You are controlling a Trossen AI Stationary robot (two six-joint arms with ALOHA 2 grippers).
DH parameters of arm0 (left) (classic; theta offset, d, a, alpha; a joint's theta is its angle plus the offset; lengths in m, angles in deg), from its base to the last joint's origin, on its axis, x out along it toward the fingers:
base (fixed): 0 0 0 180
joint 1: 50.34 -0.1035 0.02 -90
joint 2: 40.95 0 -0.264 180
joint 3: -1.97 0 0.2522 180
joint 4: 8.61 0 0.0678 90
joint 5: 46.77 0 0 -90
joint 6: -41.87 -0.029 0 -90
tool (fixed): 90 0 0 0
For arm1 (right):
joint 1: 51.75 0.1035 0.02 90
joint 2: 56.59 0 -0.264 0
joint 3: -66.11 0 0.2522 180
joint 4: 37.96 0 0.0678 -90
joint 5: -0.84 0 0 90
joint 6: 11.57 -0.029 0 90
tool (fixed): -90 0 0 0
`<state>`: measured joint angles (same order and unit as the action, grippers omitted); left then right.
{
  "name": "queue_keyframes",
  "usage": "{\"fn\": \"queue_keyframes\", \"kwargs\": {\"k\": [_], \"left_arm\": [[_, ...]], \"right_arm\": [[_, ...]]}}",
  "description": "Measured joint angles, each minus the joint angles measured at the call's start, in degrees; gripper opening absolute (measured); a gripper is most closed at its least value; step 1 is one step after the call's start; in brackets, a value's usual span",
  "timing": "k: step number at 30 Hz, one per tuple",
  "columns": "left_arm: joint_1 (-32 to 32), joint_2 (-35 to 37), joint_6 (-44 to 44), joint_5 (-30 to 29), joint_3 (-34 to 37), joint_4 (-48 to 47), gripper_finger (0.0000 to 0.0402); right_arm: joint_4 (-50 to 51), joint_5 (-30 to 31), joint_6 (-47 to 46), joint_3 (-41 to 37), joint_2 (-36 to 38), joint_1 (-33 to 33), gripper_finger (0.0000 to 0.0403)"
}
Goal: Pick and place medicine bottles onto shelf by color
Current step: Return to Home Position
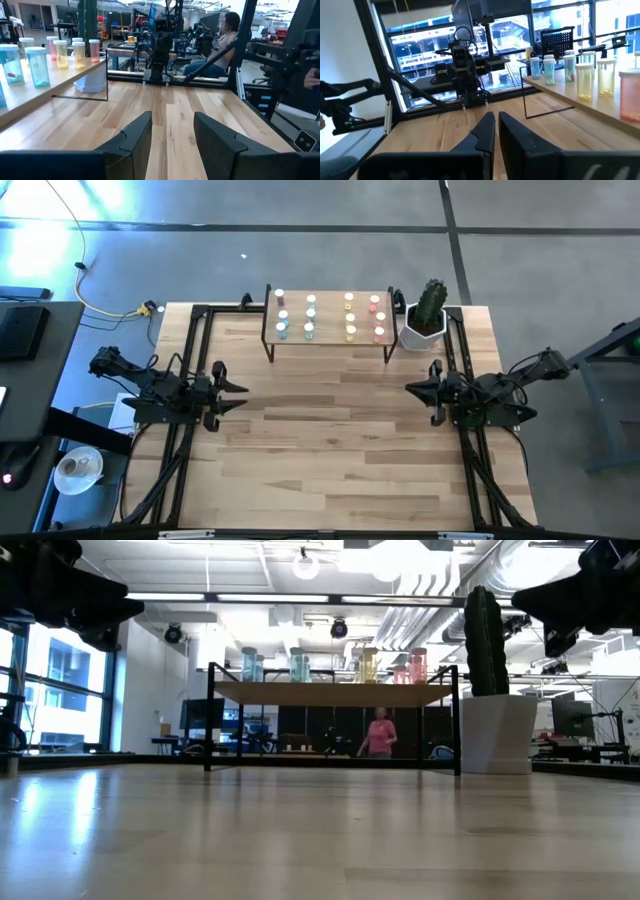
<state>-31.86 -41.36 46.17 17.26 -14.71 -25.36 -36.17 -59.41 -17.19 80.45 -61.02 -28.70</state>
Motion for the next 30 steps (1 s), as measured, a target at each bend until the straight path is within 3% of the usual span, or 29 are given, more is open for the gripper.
{"fn": "queue_keyframes", "kwargs": {"k": [5,13,30], "left_arm": [[0.0,-0.1,-0.4,-0.1,0.0,0.0,0.0136],[0.0,-0.1,0.0,-0.1,0.0,0.0,0.0136],[0.0,-0.1,0.0,-0.2,0.0,-0.1,0.0136]], "right_arm": [[0.7,0.1,-1.2,0.0,0.8,0.0,0.0013],[6.3,0.1,-12.4,0.0,0.8,0.0,0.0013],[7.9,0.1,-11.9,0.0,0.7,0.0,0.0013]]}}
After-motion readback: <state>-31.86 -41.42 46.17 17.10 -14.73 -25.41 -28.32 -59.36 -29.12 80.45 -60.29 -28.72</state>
